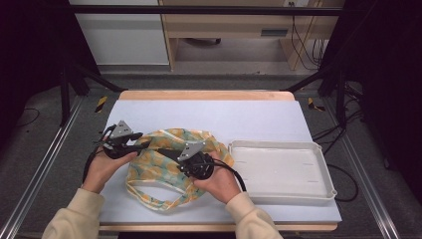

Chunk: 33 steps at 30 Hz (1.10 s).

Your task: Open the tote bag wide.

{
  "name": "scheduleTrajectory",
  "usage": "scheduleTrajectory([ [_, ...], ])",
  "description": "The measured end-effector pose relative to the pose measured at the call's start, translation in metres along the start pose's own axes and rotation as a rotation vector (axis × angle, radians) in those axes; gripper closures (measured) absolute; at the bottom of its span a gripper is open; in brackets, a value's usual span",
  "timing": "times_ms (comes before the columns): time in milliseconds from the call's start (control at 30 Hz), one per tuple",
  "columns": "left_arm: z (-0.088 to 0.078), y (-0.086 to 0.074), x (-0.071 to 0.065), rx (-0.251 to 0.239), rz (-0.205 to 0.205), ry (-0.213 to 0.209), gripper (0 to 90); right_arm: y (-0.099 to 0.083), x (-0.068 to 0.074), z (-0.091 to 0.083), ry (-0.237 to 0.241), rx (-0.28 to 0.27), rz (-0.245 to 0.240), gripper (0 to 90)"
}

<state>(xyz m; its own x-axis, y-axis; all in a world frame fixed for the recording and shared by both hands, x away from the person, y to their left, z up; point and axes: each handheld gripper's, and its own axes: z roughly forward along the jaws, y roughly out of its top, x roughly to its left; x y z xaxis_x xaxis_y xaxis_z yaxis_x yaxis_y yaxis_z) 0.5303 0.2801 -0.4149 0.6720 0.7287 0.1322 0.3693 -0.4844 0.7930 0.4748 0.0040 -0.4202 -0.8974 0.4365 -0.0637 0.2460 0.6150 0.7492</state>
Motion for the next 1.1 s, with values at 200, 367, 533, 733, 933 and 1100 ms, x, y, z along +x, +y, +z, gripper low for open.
scheduleTrajectory([
  [200, 0.002, 0.004, 0.000, 0.027, -0.020, 0.025, 81.0, -0.002, 0.006, -0.006, 0.014, -0.008, -0.012, 89.7],
  [367, -0.005, 0.005, 0.000, 0.007, -0.053, 0.048, 87.3, -0.011, 0.020, -0.012, 0.040, -0.012, -0.028, 90.0],
  [533, -0.009, 0.003, 0.001, -0.019, -0.080, 0.060, 89.0, -0.026, 0.034, -0.016, 0.067, -0.007, -0.033, 90.0],
  [733, -0.006, 0.002, -0.001, -0.025, -0.085, 0.061, 89.6, -0.041, 0.043, -0.018, 0.091, -0.006, -0.038, 90.0],
  [933, -0.003, 0.002, -0.005, -0.035, -0.077, 0.074, 89.8, -0.045, 0.047, -0.015, 0.103, 0.007, -0.024, 90.0],
  [1100, -0.001, -0.004, -0.008, -0.032, -0.079, 0.058, 89.7, -0.047, 0.053, -0.006, 0.116, 0.042, -0.042, 90.0],
])
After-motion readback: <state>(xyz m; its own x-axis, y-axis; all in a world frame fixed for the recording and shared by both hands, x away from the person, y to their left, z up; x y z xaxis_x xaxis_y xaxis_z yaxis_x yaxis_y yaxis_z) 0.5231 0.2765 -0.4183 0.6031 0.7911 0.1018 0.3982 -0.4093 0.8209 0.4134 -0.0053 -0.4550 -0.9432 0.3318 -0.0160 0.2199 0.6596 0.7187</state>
